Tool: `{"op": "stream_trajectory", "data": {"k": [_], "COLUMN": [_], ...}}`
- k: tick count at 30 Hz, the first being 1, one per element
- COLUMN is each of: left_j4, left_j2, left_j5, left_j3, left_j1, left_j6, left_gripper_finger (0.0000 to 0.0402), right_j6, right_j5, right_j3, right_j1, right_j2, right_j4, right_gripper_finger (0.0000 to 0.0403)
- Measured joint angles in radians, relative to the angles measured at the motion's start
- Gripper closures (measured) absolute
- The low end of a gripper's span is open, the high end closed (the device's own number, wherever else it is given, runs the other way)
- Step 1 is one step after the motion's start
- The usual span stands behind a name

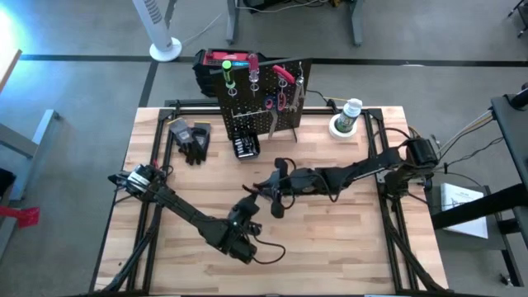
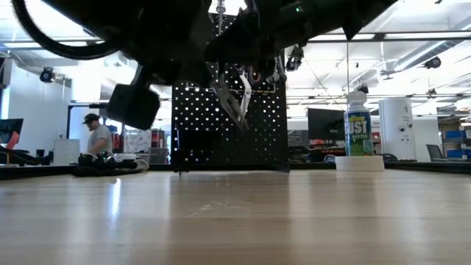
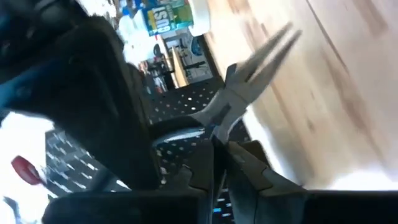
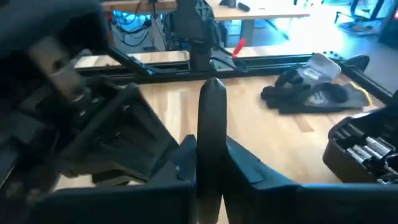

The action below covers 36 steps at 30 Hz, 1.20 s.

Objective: Hang tools onto peg board
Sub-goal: Hang the black pliers on the pegboard

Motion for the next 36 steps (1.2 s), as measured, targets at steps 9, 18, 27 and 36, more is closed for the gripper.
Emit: {"op": "stream_trajectory", "data": {"k": [9,18,27,36], "left_j4": [0.001,-0.116,-0.483,-0.832], "left_j2": [-0.015,-0.026,-0.029,-0.069], "left_j5": [-0.004,0.108,0.066,-0.163], "left_j3": [0.001,0.000,-0.080,-0.305], "left_j1": [-0.008,-0.015,-0.081,-0.098], "left_j6": [-0.444,-0.756,-1.477,-2.329], "left_gripper_finger": [0.0385,0.0384,0.0384,0.0400], "right_j6": [-0.056,-0.127,-0.315,-0.478], "right_j5": [0.060,0.191,0.293,0.226], "right_j3": [0.011,0.011,0.009,0.008], "right_j1": [-0.005,-0.005,-0.010,-0.096], "right_j2": [-0.003,-0.036,-0.055,-0.049], "right_j4": [-0.015,0.033,0.335,0.526], "right_gripper_finger": [0.0384,0.0384,0.0385,0.0385]}}
